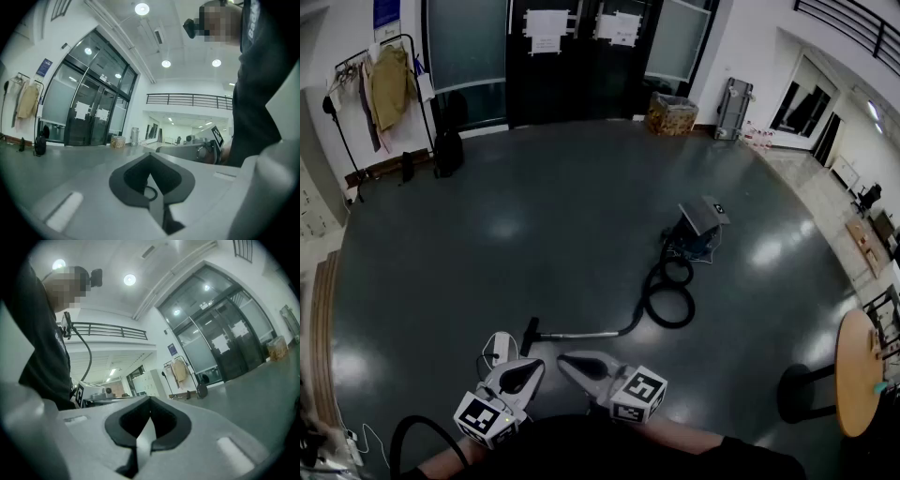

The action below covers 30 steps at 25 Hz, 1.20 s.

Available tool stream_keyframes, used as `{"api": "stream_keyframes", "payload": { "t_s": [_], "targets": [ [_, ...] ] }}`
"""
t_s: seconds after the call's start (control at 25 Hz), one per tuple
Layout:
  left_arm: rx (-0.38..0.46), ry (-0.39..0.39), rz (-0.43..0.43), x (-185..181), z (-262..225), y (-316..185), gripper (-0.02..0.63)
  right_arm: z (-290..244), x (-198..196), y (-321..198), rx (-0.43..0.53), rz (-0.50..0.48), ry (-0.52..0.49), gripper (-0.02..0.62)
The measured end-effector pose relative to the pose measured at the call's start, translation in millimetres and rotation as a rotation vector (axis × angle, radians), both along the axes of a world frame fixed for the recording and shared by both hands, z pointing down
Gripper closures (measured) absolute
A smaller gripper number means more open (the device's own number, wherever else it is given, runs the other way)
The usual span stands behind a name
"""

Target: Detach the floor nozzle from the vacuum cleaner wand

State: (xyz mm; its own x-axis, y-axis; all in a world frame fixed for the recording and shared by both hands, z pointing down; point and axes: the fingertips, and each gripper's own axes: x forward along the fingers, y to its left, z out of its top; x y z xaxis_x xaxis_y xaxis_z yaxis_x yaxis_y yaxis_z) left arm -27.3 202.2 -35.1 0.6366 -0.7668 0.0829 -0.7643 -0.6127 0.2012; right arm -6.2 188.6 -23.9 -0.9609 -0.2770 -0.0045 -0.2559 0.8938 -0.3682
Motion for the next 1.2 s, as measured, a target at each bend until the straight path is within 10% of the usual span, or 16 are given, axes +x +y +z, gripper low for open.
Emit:
{"api": "stream_keyframes", "payload": {
  "t_s": [1.2],
  "targets": [
    [-0.048,-0.116,-0.100,52,31,-21,0.604,36,72,-36,-0.061,-0.003,-0.032,0.594]
  ]
}}
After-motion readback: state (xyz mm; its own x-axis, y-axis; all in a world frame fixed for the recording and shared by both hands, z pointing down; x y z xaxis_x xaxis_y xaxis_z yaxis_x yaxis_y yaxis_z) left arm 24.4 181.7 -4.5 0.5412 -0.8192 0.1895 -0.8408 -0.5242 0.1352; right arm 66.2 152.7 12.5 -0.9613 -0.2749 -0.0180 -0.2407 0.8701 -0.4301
